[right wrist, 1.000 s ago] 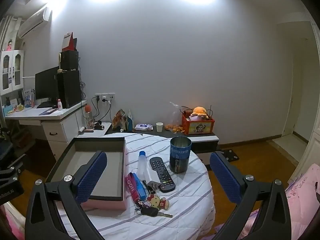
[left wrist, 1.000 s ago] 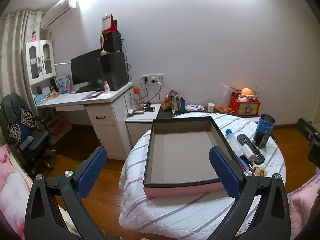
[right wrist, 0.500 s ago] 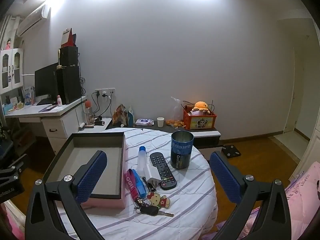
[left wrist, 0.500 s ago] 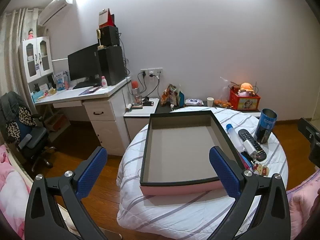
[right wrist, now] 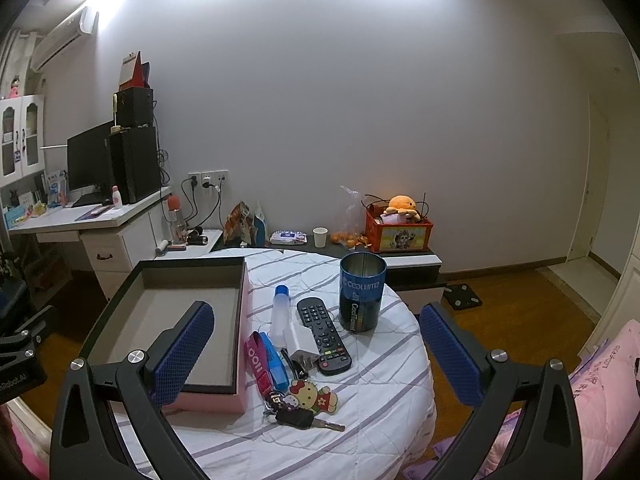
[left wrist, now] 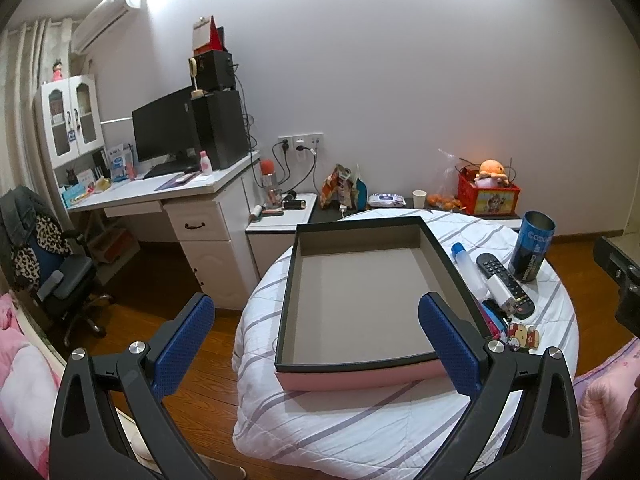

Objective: Organize rigid objects
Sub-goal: 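Move both tools toward the pink tray box and the tin can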

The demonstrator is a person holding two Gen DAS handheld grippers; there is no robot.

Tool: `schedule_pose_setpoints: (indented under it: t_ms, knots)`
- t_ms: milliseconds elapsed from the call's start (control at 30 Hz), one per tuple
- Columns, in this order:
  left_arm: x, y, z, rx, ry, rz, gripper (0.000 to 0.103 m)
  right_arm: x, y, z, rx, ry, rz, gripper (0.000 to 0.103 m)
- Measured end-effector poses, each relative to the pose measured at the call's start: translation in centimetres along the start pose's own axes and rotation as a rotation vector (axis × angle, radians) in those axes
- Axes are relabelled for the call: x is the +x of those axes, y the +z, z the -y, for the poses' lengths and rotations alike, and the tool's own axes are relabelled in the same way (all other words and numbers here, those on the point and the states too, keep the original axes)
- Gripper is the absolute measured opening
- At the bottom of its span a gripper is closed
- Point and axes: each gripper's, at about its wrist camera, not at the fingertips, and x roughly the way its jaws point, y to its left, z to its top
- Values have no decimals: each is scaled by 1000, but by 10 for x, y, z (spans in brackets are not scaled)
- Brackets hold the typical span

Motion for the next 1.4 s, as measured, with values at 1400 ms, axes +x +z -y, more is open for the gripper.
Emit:
schedule_pose_setpoints:
  t_ms: [1400]
  knots:
    - [-20, 22, 4, -7, -17, 66, 103, -14, 22, 4, -17, 19, 59, 103]
